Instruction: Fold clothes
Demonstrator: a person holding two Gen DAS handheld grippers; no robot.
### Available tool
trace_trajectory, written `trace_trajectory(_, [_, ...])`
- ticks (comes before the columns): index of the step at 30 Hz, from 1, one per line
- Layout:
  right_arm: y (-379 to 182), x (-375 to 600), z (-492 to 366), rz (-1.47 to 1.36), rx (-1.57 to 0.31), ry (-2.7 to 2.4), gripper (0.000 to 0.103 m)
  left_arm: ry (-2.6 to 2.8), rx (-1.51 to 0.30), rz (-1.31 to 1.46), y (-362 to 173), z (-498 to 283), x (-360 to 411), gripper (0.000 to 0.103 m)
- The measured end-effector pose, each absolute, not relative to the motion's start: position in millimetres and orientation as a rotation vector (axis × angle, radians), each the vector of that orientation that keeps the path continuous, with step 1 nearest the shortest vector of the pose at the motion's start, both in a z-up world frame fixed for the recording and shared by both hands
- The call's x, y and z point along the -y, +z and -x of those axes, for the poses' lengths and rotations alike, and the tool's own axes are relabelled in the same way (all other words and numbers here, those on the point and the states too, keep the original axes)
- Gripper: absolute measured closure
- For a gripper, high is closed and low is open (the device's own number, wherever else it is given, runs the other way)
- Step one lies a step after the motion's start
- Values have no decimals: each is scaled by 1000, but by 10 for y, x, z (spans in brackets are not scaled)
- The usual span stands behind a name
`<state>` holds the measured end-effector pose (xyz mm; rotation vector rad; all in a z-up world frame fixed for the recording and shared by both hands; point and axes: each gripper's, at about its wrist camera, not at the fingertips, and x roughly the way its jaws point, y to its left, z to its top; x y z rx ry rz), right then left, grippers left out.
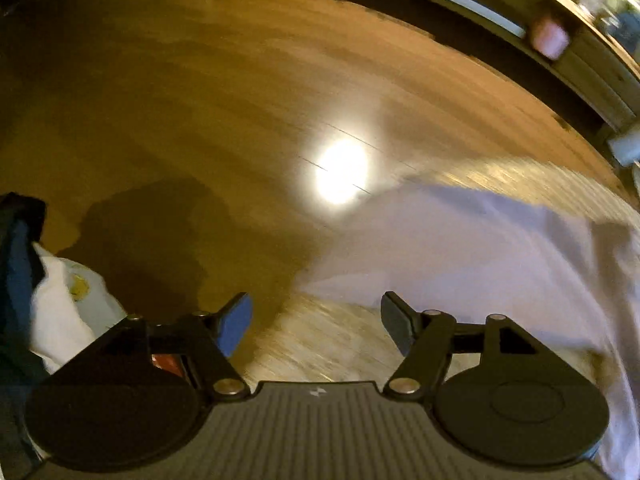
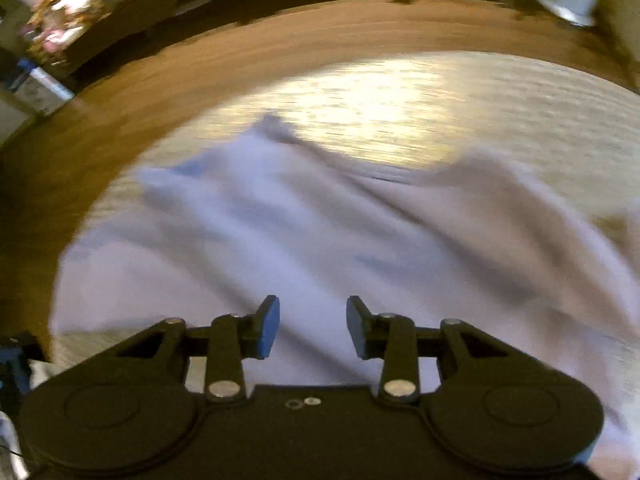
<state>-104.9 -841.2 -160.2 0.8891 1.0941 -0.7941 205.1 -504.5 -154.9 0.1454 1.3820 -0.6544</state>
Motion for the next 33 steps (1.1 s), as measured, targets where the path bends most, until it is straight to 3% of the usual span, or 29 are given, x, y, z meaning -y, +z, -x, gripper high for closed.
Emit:
trace_trajectory(9, [-1477, 8932, 3139, -840, -1102, -941, 0, -921, -1624, -212, -1292, 45, 5915, 33])
trace_trajectory(16, [-1703, 9045, 3937, -837, -1202, -647, 0, -953, -1765, -278, -1187, 1622, 6249, 33])
trace_trajectory(22, [-2006, 8712, 4268, -863, -1293, -433, 0, -913, -1815, -422, -1189, 2243, 6202, 33])
trace_trajectory(27, [-2153, 8386, 4505, -1092, -1258, -349, 0, -906, -1899, -464, -1351, 2476, 6137, 33])
trace_trajectory(33, [-2183, 8024, 4527, -1014, -1295, -400, 0, -945, -1817, -541, -1368, 2675, 6140, 33])
